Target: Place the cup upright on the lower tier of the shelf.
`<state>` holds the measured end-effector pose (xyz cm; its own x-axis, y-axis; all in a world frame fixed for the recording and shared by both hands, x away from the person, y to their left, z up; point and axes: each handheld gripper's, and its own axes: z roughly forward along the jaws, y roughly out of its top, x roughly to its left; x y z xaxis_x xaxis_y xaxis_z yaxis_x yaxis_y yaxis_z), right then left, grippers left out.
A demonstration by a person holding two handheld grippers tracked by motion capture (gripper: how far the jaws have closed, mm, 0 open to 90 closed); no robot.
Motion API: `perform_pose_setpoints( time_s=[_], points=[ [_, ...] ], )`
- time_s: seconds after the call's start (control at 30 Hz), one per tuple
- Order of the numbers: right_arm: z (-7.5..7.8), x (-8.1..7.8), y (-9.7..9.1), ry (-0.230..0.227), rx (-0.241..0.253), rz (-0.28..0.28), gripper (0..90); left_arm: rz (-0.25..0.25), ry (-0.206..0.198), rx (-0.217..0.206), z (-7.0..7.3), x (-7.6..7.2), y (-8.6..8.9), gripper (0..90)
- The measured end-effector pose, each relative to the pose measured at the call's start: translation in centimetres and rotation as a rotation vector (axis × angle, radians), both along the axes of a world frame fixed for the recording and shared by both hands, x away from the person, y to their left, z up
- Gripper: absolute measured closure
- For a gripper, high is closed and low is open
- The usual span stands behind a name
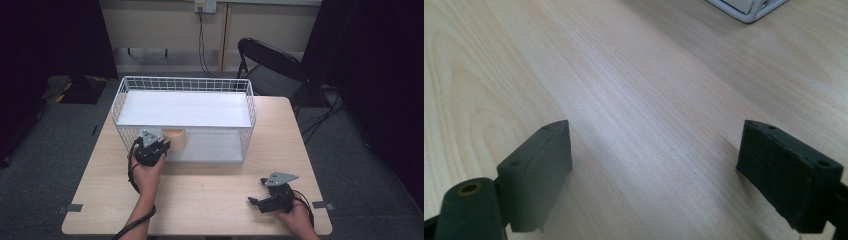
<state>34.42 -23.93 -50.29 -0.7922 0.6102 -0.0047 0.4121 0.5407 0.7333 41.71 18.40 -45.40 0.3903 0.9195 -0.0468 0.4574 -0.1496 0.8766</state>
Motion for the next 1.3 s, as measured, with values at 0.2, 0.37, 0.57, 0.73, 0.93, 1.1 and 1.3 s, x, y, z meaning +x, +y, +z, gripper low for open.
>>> perform_pose_setpoints(
  time_s=[0.2, 0.37, 0.57, 0.73, 0.93, 1.1, 1.3],
  points=[
    [0.0, 0.0, 0.0, 0.0, 0.0, 0.0, 13.6, -0.004, 0.002, -0.023, -0.2, -0.1, 0.2, 69.0],
    [0.0, 0.0, 0.0, 0.0, 0.0, 0.0, 13.6, -0.008, -0.013, -0.026, -0.1, -0.4, 0.6, 59.2],
    [0.0, 0.0, 0.0, 0.0, 0.0, 0.0, 13.6, -0.028, 0.013, -0.043, -0.2, -0.9, 1.0, 44.9],
    [0.0, 0.0, 0.0, 0.0, 0.0, 0.0, 13.6, -0.064, 0.031, -0.05, -0.2, -1.6, 1.3, 32.5],
    [0.0, 0.0, 0.0, 0.0, 0.0, 0.0, 13.6, -0.089, 0.039, -0.065, -0.2, -2.5, 1.7, 26.0],
    [0.0, 0.0, 0.0, 0.0, 0.0, 0.0, 13.6, -0.096, 0.04, -0.05, 0.0, -3.2, 2.3, 24.7],
    [0.0, 0.0, 0.0, 0.0, 0.0, 0.0, 13.6, -0.127, 0.035, -0.046, 0.0, -4.1, 2.6, 23.2]
  ],
)
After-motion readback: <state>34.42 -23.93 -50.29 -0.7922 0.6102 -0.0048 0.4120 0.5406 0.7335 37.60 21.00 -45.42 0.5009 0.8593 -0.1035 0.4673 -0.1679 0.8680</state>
